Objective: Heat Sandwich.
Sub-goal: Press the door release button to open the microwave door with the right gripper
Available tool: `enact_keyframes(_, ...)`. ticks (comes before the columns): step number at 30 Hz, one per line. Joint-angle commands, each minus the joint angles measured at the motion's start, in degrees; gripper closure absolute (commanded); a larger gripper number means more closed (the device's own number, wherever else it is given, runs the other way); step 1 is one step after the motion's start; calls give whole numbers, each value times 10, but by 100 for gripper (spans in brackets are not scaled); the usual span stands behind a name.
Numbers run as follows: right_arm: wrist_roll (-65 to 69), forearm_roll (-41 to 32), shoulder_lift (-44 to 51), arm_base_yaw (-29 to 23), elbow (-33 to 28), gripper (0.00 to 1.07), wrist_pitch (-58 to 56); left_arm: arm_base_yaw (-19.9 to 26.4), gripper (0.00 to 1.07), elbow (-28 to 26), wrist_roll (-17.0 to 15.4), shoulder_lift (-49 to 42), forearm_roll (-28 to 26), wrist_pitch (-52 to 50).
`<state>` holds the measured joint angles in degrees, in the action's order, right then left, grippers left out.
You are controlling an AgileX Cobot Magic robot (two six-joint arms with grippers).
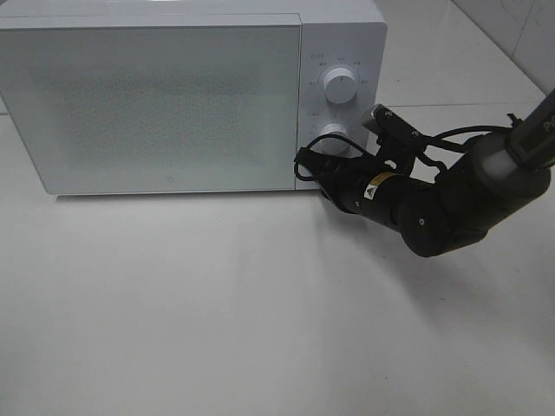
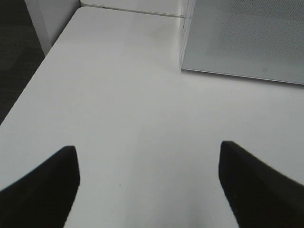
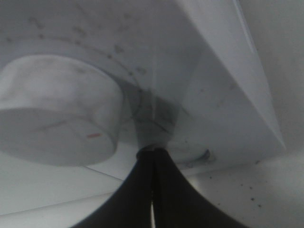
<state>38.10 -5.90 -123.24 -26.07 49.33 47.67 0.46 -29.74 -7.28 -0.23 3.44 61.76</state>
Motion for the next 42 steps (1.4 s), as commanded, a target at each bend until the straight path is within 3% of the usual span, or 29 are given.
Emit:
enact_keyframes(1, -18, -3, -3, 4, 23, 107, 17, 1, 30, 1, 0, -10, -2, -3)
enact_keyframes(18, -60, -50, -1, 21, 37, 107, 108, 1, 30, 1, 0, -10, -2, -3)
enact_keyframes(24, -77, -112, -1, 21, 37, 107, 130, 1, 30, 1, 0, -10, -2, -3)
enact_keyframes(33, -77, -113, -1, 21, 37, 107, 200, 1, 30, 1, 0, -10, -2, -3)
enact_keyframes(42, -72, -123, -9, 21, 41, 107, 196, 1, 30, 1, 0, -10, -2, -3)
